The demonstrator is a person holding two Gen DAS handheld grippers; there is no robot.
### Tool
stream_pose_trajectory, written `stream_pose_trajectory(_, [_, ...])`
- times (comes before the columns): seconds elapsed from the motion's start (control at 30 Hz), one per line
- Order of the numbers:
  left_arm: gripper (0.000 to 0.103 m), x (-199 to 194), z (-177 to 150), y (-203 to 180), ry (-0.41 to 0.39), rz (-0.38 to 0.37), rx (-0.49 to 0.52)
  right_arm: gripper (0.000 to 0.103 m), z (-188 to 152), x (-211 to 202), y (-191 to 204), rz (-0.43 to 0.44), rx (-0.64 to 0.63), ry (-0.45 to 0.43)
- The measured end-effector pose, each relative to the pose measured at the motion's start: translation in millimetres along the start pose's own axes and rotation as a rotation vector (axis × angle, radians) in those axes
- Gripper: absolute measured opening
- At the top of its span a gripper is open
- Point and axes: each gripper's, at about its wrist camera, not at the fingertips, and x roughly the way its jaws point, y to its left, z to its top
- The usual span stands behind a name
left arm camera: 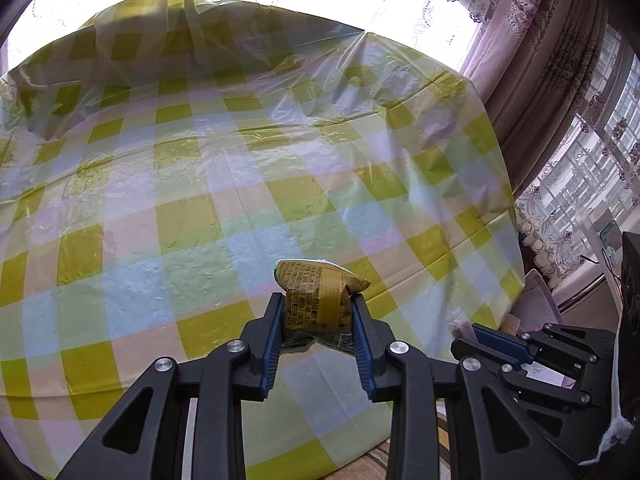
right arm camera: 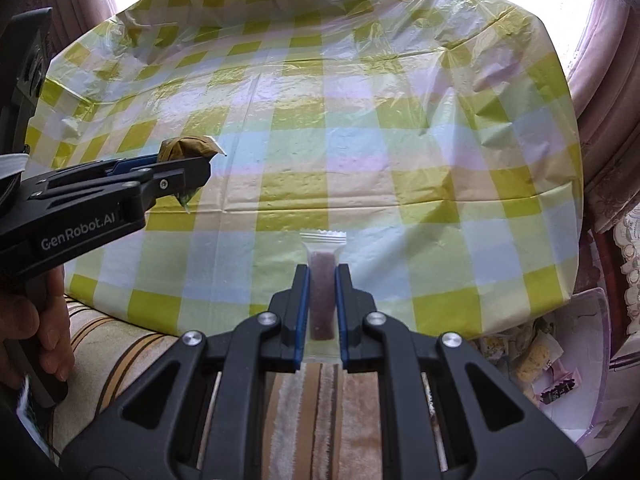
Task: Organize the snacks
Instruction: 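Carry the green-yellow candy and red stick pack with both tools over the box, then open both tools to drop the candy and stick pack into the box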
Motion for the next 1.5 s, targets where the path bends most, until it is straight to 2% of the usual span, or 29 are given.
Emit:
stream_pose_trajectory(0.17, [0.033,-3.0,-4.5,-27.6,0.007,-0.028,0.038,0.015,-8.3,-12.9,-28.4,-0.01,0.033,0.001])
stream_pose_trajectory(0.47, [0.033,-6.4,-16.7,-89.3,0.028,-0.095,0.145,0.015,-36.7,-39.5,-84.2,-0.106,0.091,-0.006])
stream_pose_trajectory(0.8, [0.033,-8.3,-34.8,-152.1,0.073,-0.177,0.261,0.015,-84.9,-66.1,-140.1,-0.165,0.187,0.013])
stream_pose_trajectory(0.93, [0.033,-11.4,-47.9,-178.0,0.102,-0.254,0.281,0.015,-108.7,-72.0,-148.7,-0.178,0.213,0.026])
stream_pose_trajectory(1.07, [0.033,-13.3,-64.1,-202.1,0.134,-0.29,0.318,0.015,-129.9,-77.3,-154.4,-0.178,0.241,0.035])
stream_pose_trajectory(1.23, [0.033,-14.5,-82.7,-223.0,0.177,-0.319,0.341,0.015,-151.0,-78.1,-151.4,-0.159,0.261,0.044])
stream_pose_trajectory(1.5, [0.033,-11.5,-97.7,-236.0,0.219,-0.318,0.338,0.017,-168.2,-77.5,-145.9,-0.132,0.275,0.046])
